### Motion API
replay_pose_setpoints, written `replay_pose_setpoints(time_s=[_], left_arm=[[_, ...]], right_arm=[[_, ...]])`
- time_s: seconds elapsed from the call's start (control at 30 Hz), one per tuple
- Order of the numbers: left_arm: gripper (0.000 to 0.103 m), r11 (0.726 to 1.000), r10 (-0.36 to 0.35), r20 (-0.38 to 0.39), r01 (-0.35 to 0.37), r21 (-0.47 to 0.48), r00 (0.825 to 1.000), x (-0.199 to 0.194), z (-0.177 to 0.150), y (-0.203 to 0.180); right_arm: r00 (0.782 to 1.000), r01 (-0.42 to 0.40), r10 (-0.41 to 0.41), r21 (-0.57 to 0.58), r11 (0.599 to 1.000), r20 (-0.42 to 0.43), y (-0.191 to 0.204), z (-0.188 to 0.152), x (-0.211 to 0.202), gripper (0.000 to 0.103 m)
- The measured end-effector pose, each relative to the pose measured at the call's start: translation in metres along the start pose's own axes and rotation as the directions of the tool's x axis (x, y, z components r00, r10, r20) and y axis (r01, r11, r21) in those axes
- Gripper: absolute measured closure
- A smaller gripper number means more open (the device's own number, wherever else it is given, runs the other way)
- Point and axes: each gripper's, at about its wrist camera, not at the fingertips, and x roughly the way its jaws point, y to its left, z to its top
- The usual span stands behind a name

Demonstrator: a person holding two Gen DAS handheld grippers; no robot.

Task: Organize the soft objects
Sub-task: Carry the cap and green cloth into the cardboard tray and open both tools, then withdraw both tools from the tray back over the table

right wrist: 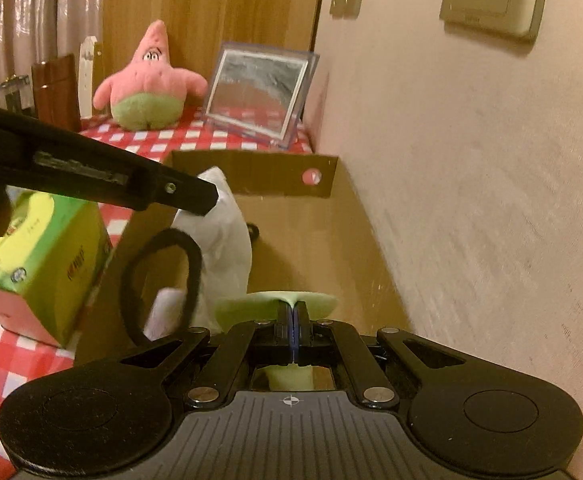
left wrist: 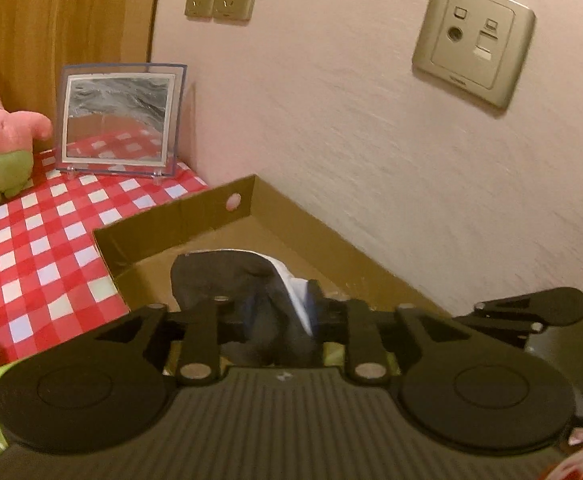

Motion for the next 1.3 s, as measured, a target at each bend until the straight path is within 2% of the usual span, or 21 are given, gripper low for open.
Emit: replay_pose_setpoints(time_s=[0.1,0.4,0.47,0.53,0.57,0.83,1.3], left_arm=[[0.066,1.0,-0.01,0.003,0.01,-0.012,1.0,-0.009,-0.004,0.001],[0.065,0.999,0.021,0.043,-0.019,-0.046,0.999,-0.057,-0.019,0.008],[0.065,0.998,0.036,0.051,-0.033,-0.057,0.998,-0.069,-0.025,0.012],[0.065,0.997,0.049,0.054,-0.045,-0.063,0.997,-0.08,-0.03,0.014],[0.064,0.996,0.061,0.056,-0.058,-0.063,0.997,-0.087,-0.034,0.016],[0.059,0.991,0.104,0.069,-0.097,-0.09,0.992,-0.128,-0.053,0.021],[0.049,0.98,0.18,0.083,-0.172,-0.096,0.98,-0.206,-0.094,-0.003]], right_arm=[[1.0,0.004,-0.004,0.013,1.0,-0.02,-0.002,-0.005,0.005,0.103],[0.999,-0.007,0.009,0.041,0.999,-0.046,-0.005,-0.019,0.0,0.101],[0.999,-0.004,0.007,0.044,0.999,-0.049,-0.005,-0.021,-0.002,0.089],[0.999,0.002,0.0,0.053,0.999,-0.037,-0.005,-0.024,-0.008,0.041],[1.0,-0.001,0.003,0.063,0.998,-0.025,-0.005,-0.025,-0.012,0.037],[1.0,-0.016,0.015,0.075,0.997,0.014,0.006,-0.027,-0.044,0.036],[0.994,-0.087,0.077,0.145,0.986,0.074,0.048,-0.023,-0.118,0.036]])
